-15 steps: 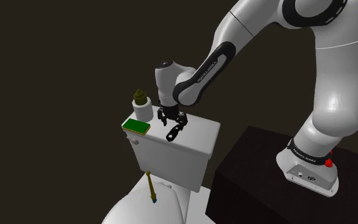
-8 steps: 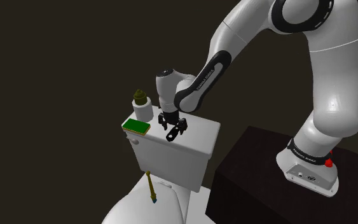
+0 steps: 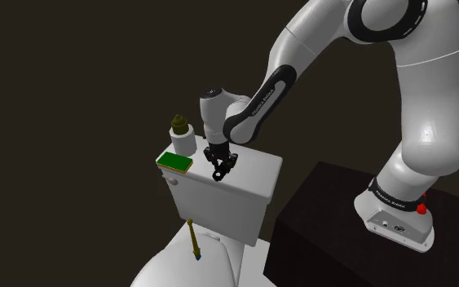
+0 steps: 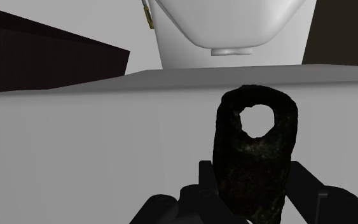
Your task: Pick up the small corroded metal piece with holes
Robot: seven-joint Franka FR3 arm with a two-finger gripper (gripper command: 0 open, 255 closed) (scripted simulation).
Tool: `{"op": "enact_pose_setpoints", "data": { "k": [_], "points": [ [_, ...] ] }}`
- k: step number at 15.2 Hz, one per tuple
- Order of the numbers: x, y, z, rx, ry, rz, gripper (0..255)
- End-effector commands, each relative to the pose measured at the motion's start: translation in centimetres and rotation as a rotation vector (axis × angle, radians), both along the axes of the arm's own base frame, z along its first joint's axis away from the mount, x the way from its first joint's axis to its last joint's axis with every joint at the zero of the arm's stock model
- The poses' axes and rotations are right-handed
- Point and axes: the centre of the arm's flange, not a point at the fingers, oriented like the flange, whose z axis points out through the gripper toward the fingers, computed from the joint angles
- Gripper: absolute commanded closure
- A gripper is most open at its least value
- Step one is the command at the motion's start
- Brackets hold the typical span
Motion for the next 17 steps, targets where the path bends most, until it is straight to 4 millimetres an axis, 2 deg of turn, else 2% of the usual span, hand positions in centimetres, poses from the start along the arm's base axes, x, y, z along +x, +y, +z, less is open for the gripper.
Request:
{"op": "enact_pose_setpoints", "data": {
  "k": [1, 2, 17],
  "points": [
    [-0.1, 0.0, -0.1, -0.001, 0.003, 0.0, 255],
    [-0.1, -0.1, -0.2, -0.001, 0.003, 0.0, 255],
    [-0.1, -0.1, 7.7, -0.001, 0.003, 0.0, 255]
  ]
}}
